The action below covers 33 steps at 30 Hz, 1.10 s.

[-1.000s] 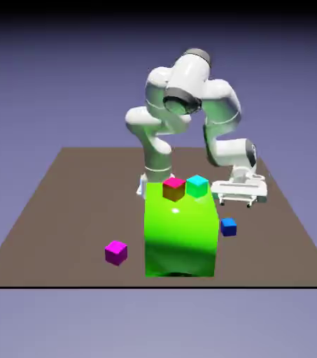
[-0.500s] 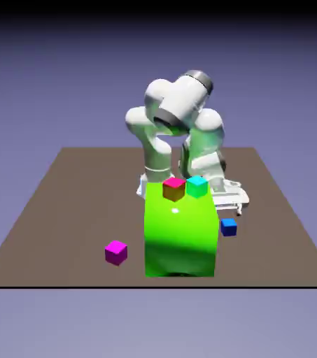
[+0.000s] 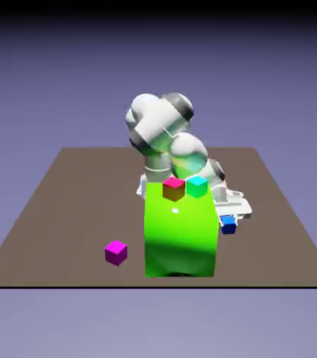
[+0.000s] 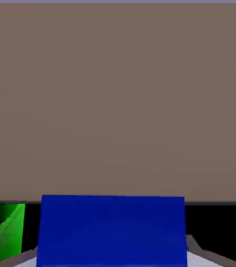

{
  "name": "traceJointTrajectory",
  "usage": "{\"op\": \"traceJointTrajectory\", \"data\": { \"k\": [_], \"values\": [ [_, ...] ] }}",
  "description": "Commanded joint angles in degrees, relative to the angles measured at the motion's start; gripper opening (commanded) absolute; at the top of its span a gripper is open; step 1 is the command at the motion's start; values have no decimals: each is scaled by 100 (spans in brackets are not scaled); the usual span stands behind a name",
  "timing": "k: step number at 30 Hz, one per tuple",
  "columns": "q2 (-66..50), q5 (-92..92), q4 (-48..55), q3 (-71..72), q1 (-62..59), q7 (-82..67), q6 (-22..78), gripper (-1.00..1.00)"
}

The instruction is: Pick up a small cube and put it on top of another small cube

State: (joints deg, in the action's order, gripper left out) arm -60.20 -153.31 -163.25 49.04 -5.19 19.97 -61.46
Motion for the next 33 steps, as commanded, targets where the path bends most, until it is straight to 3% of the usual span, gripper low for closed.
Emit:
{"op": "traceJointTrajectory", "data": {
  "k": [1, 8, 33],
  "values": [
    [126, 241, -41, 56, 141, 155, -20, -100],
    [802, 1582, -260, 359, 899, 1008, -112, -100],
    [3876, 7811, 2326, -1831, 3567, 923, -2089, -100]
  ]
}}
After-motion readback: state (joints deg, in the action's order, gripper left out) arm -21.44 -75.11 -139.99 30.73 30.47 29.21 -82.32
